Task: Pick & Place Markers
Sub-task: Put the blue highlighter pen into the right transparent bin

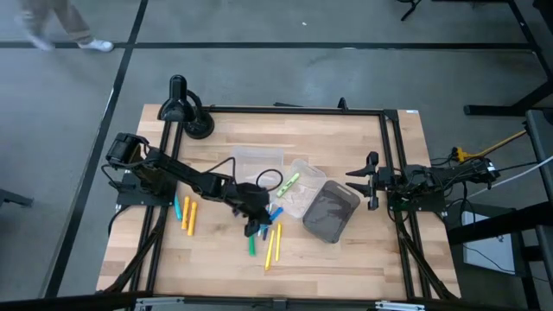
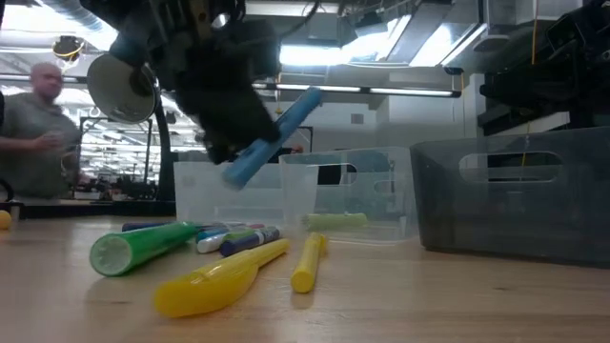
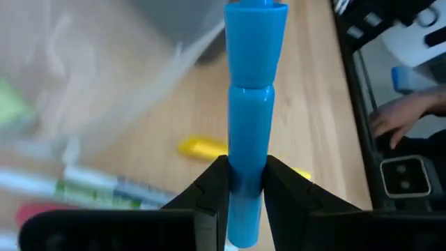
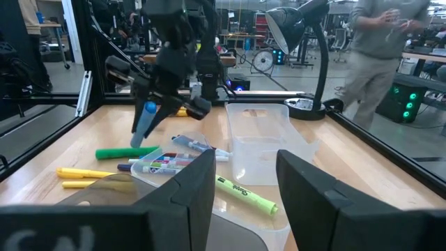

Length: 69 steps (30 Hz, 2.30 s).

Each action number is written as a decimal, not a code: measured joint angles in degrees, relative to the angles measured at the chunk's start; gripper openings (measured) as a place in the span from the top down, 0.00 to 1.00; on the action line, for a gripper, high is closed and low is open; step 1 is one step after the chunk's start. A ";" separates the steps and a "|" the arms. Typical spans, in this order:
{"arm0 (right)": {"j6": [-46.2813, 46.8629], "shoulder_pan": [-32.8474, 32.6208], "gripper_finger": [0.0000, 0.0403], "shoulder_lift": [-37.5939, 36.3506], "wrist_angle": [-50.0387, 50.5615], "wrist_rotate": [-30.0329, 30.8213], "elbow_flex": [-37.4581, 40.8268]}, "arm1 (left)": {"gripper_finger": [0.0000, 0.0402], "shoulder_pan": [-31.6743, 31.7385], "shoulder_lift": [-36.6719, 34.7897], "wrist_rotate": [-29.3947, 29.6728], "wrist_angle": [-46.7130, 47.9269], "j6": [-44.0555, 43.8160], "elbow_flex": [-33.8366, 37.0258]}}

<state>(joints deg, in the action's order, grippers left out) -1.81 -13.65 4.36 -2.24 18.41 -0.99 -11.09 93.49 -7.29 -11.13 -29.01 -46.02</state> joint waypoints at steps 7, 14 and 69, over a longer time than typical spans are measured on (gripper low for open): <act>0.06 -0.02 0.62 0.00 0.00 0.00 0.00 | 0.84 1.30 0.00 4.27 -9.34 7.63 0.00; 0.06 -0.01 0.62 0.00 0.00 0.00 0.00 | 0.84 3.65 0.00 7.23 -16.44 13.76 0.00; 0.08 0.00 0.62 -0.01 0.00 0.00 0.00 | 0.84 11.32 1.35 26.67 15.13 22.28 -23.47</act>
<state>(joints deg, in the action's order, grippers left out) -1.74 -13.65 4.35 -2.24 18.41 -0.99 0.23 94.84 19.38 4.00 -6.72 -69.49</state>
